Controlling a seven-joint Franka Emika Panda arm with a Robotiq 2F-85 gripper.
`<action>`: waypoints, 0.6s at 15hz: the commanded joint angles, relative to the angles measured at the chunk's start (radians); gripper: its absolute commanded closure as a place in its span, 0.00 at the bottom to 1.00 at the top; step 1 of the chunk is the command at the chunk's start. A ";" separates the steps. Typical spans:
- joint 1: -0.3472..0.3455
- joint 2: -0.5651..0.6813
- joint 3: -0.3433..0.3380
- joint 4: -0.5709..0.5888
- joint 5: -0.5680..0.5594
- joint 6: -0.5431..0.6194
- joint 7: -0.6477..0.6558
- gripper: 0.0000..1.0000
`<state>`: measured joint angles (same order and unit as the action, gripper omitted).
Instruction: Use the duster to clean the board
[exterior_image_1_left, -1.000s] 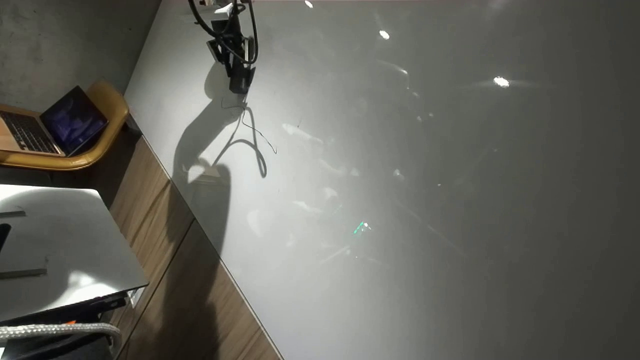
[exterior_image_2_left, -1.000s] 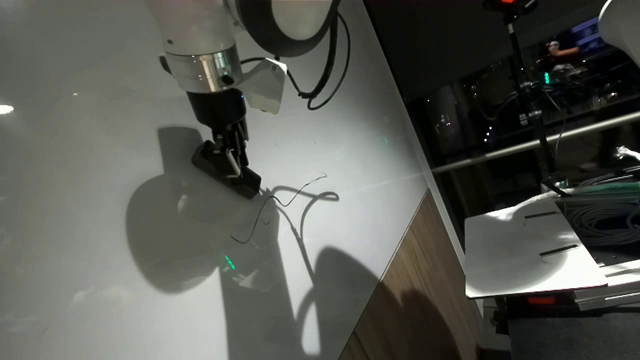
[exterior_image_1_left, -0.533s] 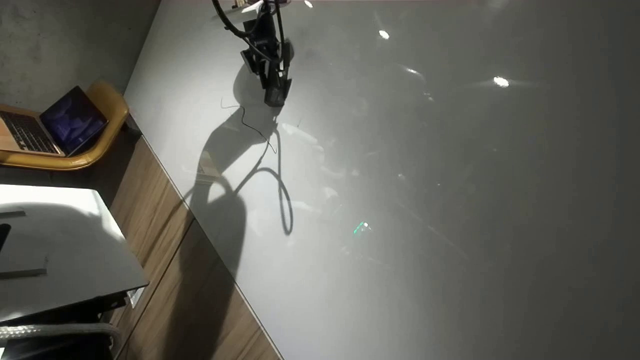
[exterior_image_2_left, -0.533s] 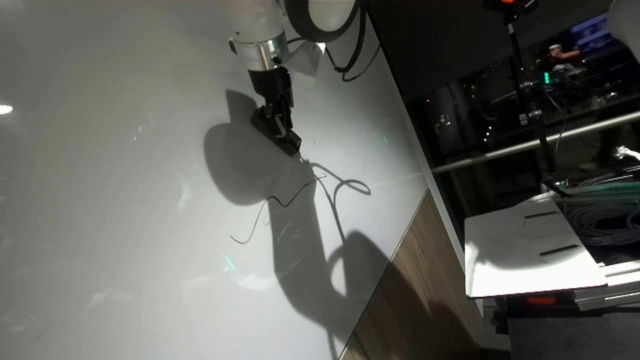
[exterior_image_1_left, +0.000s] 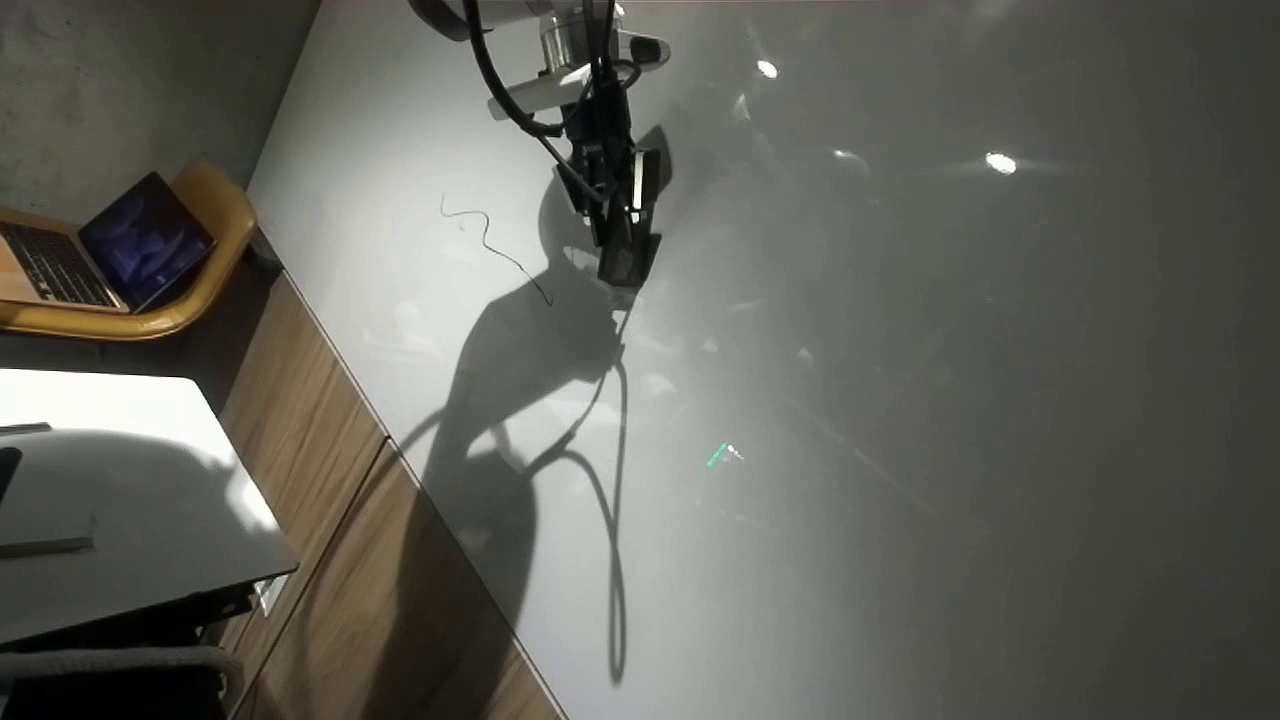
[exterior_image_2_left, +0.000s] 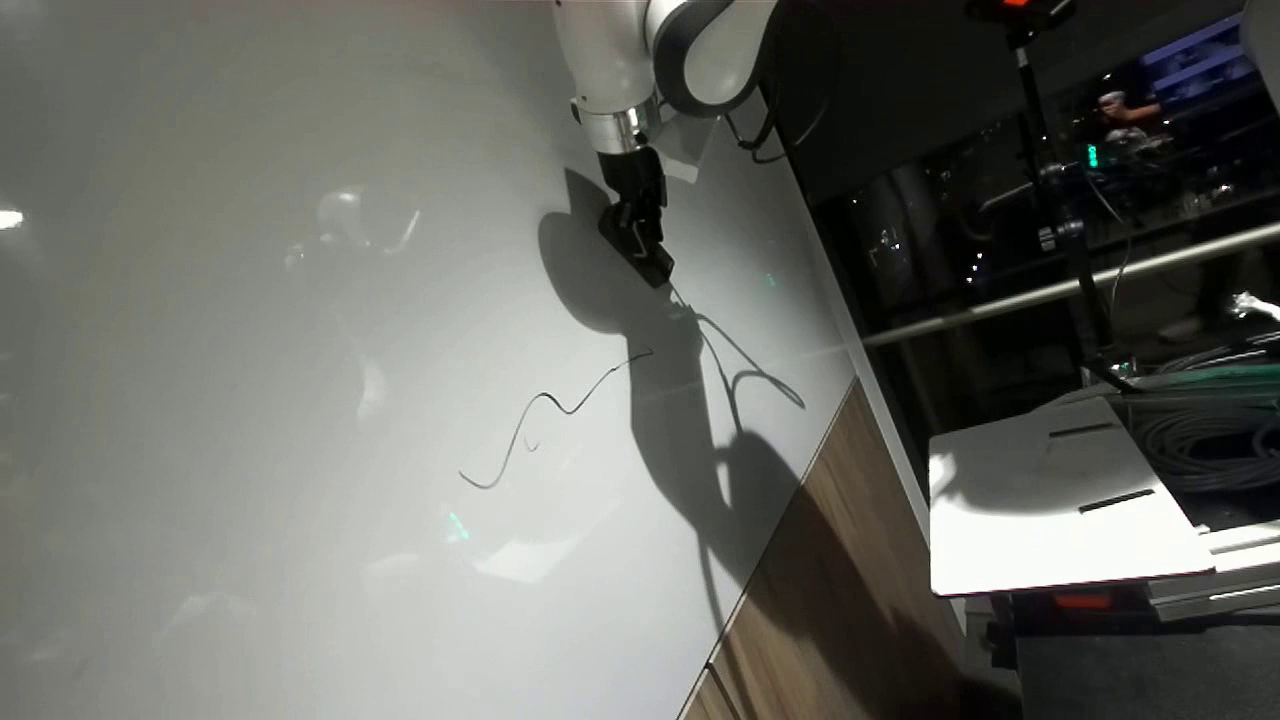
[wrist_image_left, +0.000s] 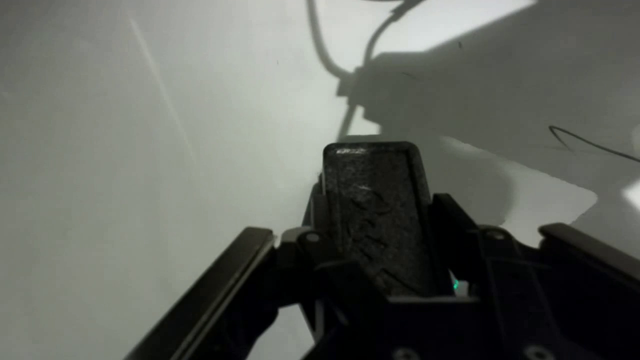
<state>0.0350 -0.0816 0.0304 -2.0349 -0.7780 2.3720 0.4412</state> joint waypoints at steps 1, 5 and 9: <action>-0.024 0.020 -0.007 -0.004 0.029 0.077 -0.004 0.72; -0.006 0.033 0.021 -0.005 0.081 0.101 0.012 0.72; 0.031 0.063 0.073 0.015 0.089 0.088 0.041 0.72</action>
<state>0.0396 -0.0677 0.0707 -2.0636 -0.7056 2.4247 0.4620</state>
